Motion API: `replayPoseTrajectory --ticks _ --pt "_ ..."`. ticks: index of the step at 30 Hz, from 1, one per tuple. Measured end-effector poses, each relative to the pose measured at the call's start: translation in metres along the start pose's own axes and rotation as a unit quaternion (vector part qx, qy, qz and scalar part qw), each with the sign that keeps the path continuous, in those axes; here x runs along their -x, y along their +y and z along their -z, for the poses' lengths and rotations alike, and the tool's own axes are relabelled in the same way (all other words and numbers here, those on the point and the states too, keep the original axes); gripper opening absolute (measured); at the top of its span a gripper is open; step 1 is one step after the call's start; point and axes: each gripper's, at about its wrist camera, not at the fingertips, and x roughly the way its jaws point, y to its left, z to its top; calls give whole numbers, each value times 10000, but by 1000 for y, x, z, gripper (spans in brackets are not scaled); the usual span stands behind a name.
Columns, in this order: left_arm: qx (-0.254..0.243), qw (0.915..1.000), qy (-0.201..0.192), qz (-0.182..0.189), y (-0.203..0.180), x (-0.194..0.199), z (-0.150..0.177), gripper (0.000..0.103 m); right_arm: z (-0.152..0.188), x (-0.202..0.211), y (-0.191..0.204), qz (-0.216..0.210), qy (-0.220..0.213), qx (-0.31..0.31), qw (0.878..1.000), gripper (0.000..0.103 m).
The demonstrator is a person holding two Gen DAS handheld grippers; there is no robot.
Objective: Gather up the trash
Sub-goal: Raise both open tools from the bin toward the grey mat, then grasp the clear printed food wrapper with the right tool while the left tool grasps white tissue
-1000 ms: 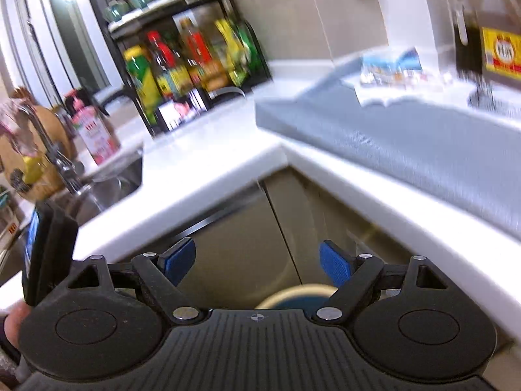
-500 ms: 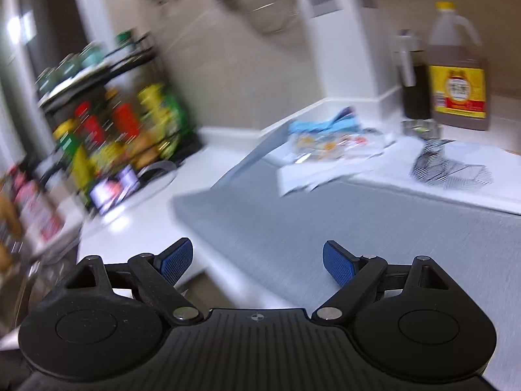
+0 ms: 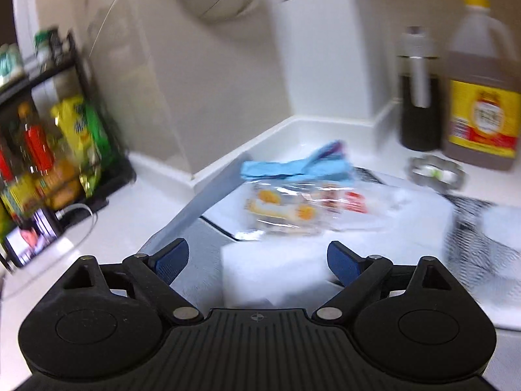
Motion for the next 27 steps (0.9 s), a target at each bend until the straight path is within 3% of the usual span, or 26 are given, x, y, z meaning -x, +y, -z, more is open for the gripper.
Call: replayPoseTrajectory --ticks 4,6,8,10,15,18,20,21,23,25,27 --pt "-95 9999 35 -46 0 -3 -7 103 -9 -48 15 196 238 304 9991 93" --pt "-116 9999 9 -95 0 -3 -11 103 -10 -66 13 423 363 387 9977 85" --pt "-132 9999 -13 -86 0 -3 -14 103 -9 -76 7 513 517 367 9967 21" --pt "-145 9998 -83 -83 -1 -1 -18 103 -8 -68 0 495 422 514 9966 0" --pt "-284 9984 -477 -87 -10 8 -46 103 -3 1 -36 396 -335 356 9980 0" --pt "-356 9975 -603 108 -24 9 -69 103 0 30 -65 319 -540 60 9980 0" --pt "-414 9963 -700 292 -36 11 -84 103 -4 35 -80 345 -682 -149 9970 6" --pt "-466 9952 -781 358 -42 13 -92 103 -6 35 -87 360 -677 -222 9968 14" --pt "-561 9929 -975 399 -52 16 -106 103 -11 26 -97 451 -680 -437 9957 62" --pt "-650 9901 -1177 393 -60 15 -122 103 -15 15 -105 431 -640 -463 9959 77" --pt "-735 9890 -1242 336 -63 10 -139 103 -18 3 -111 496 -557 -511 9959 77"
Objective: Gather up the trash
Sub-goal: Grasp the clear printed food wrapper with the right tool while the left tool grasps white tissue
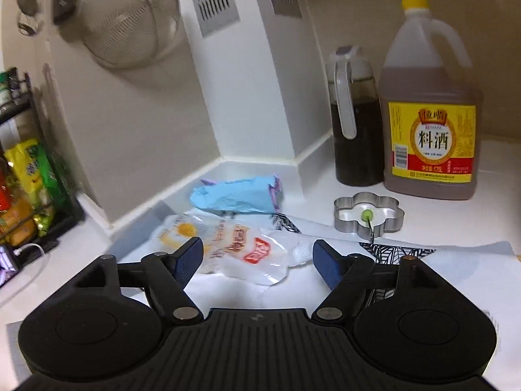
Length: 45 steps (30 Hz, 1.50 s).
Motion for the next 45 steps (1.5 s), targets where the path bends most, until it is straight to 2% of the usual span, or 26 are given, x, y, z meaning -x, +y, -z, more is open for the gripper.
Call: replayPoseTrajectory --ticks 3,4,5,6,8,11,12,13,14,16,17,21,22,23,25,27,30,33,35,37,40,43,45 --pt "42 10000 23 -30 7 -15 -14 103 -6 -22 8 -312 218 384 9985 79" --pt "93 10000 34 -11 12 -19 -16 103 -9 -33 16 -471 371 608 9963 84" --pt "154 9999 58 -8 17 -22 -17 103 -12 -46 25 -638 607 853 9925 89" --pt "215 9997 88 -19 20 -26 -18 103 -14 -58 35 -724 757 1075 9887 89" --pt "316 9994 159 -34 28 -30 -16 103 -17 -81 57 -822 960 1589 9792 94" --pt "413 9986 328 -70 37 -37 -11 103 -12 -118 80 -785 1442 2287 9595 96" --pt "420 9984 362 -84 39 -37 -9 103 -8 -122 85 -660 1323 2529 9561 91" --pt "418 9984 379 -96 40 -38 -8 103 -6 -120 88 -570 1142 2730 9535 61" --pt "414 9984 373 -100 41 -38 -8 103 -8 -116 88 -613 1089 2733 9538 40" --pt "399 9986 331 -98 40 -37 -10 103 -12 -101 81 -699 910 2461 9624 29" --pt "374 9988 289 -80 39 -36 -13 103 -13 -89 79 -559 695 2443 9656 25" --pt "213 9997 21 95 24 -36 -30 103 -17 -28 53 533 76 2105 9761 25" --pt "139 9997 -47 181 17 -38 -37 103 -15 -10 43 640 -40 1959 9785 25" --pt "69 9995 -94 288 9 -41 -44 103 -10 6 34 711 -134 1934 9784 25" --pt "-124 9973 -136 704 -8 -52 -59 103 6 28 22 1133 -227 2100 9708 25" --pt "-250 9949 -177 963 -28 -67 -73 103 20 39 6 1443 -162 2005 9689 25" --pt "-769 9881 -122 1323 -61 -97 -93 103 31 46 -12 1512 -24 1808 9718 25" --pt "-1035 9840 90 1445 -87 -134 -111 103 34 48 -22 1435 33 1608 9765 25" --pt "-995 9836 295 1472 -98 -160 -124 103 34 43 -24 1313 142 1480 9801 26" --pt "-842 9831 480 1550 -103 -187 -136 103 38 39 -23 1340 183 1537 9788 26" --pt "-695 9781 921 1733 -110 -217 -145 103 39 39 -21 1337 217 1570 9783 27" --pt "-768 9730 1247 1783 -119 -233 -143 103 38 39 -22 1322 214 1514 9794 27" --pt "-984 9739 1166 1680 -126 -234 -137 103 38 40 -23 1320 215 1485 9798 27"
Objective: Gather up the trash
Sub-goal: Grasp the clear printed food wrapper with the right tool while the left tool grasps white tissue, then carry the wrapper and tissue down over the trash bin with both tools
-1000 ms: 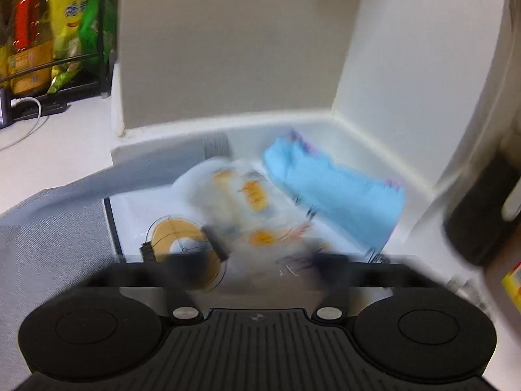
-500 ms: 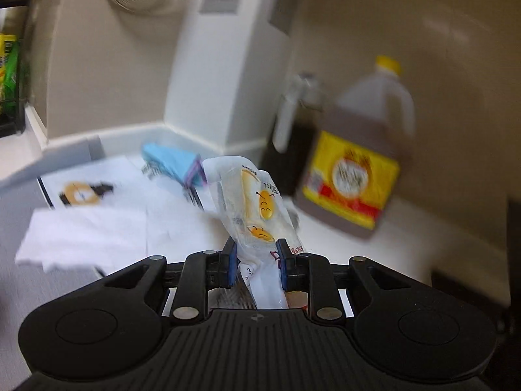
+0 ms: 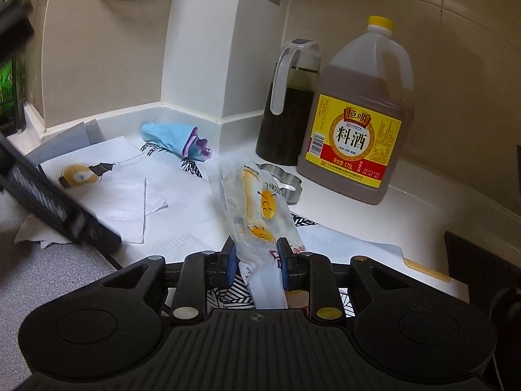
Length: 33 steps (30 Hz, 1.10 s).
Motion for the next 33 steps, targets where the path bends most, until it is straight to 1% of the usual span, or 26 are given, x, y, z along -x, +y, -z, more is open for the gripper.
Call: replayPoseTrajectory --ticks 1,2,3,4,5,6,7,8,10,14,17,22,25,28,31,33 --pt "-169 9998 -8 -125 -5 -1 2 102 0 0 0 4 -4 4 10000 27" --pt "-265 9995 -77 -165 -9 0 5 96 0 0 1 10 -10 7 10000 27" --pt "-285 9994 -151 -99 -11 5 6 89 0 0 1 13 -11 5 10000 27" --pt "-328 9992 -219 -105 -13 10 6 61 0 0 0 10 -14 -1 10000 27" --pt "-314 9993 -198 -78 -14 15 4 15 0 1 1 13 -21 -6 10000 27" --pt "-205 9997 -76 -72 -13 18 2 0 0 1 1 17 -29 -16 10000 27" --pt "-34 10000 -7 -50 -10 22 2 0 0 1 0 17 -40 -28 10000 27" --pt "63 9999 -62 -86 -9 27 3 0 1 2 0 19 -50 -44 10000 27" --pt "2 9993 -260 -265 -12 38 7 0 1 2 -1 19 -62 -79 9999 27" --pt "42 9975 -548 -450 -19 67 20 0 -1 7 -5 -8 -187 -210 9996 26" --pt "68 9946 -844 -594 -26 99 37 0 -2 10 -7 23 -274 -268 9993 26" --pt "141 9886 -1175 -927 -36 147 67 0 -2 16 -4 10 -490 -303 9983 26" --pt "210 9851 -1312 -1095 -40 171 87 0 -4 24 0 -17 -707 -257 9972 25" --pt "309 9829 -1358 -1201 -40 193 107 0 -4 33 6 -150 -943 -192 9952 25" --pt "451 9817 -1359 -1254 -36 213 128 0 0 40 11 -206 -929 -199 9953 25" --pt "510 9805 -1396 -1289 -33 225 140 0 5 57 13 -268 -979 -254 9945 25"
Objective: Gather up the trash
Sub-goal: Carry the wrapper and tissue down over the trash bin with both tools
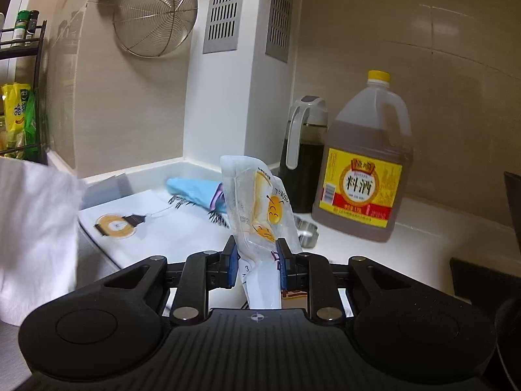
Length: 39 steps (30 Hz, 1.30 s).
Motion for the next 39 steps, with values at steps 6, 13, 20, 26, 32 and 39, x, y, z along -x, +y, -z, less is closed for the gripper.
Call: replayPoseTrajectory --ticks 6,13,20,26,32,39 --pt "170 9998 -40 -45 19 31 26 0 3 81 16 -369 -331 119 9987 25" --pt "341 9994 -98 -50 33 68 66 0 7 175 38 -1015 -563 397 9925 25" --pt "481 9988 -103 -13 42 102 110 0 19 243 58 -1715 -408 625 9823 25" --pt "575 9982 -144 -30 50 131 146 0 38 282 80 -2123 -195 869 9731 25" --pt "655 9978 -37 -68 52 146 183 0 67 295 104 -2395 281 1037 9649 25" --pt "893 9956 267 11 55 142 221 0 100 289 119 -2533 939 1045 9571 25"
